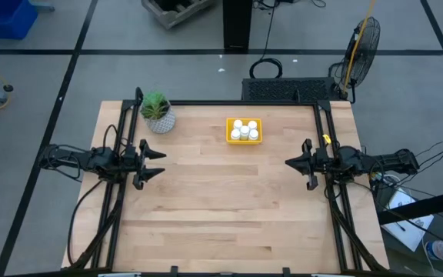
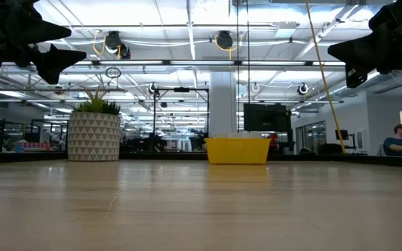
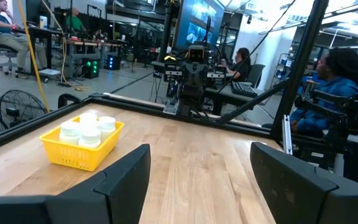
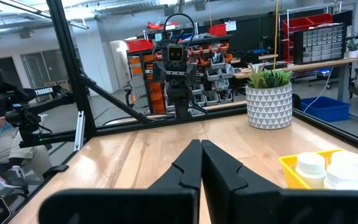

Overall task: Pick and place pill bottles into a basket
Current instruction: Return to Home Position

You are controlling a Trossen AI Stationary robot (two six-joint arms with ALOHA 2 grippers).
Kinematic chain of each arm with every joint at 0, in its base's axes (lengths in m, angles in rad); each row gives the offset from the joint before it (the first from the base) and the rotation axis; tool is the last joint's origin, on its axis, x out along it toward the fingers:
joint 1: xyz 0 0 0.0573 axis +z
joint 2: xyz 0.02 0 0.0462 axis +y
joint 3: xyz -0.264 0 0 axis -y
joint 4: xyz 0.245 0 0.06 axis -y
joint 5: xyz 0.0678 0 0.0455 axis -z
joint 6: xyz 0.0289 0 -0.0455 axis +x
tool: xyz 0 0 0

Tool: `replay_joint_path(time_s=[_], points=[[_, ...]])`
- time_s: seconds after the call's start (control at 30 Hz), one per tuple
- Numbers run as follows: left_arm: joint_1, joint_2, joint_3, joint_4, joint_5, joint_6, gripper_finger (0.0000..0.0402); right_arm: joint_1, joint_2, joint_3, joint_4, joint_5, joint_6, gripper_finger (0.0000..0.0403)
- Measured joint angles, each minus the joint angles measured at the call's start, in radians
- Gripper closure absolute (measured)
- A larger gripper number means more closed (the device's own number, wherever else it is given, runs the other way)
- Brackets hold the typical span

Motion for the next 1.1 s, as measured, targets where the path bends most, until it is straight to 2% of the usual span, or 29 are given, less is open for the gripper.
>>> replay_joint_path(time_s=[1.1], points=[[0.000,0.000,0.000,0.000,0.000,0.000,0.0120,0.000,0.000,0.000,0.000,0.000,0.000,0.0403]])
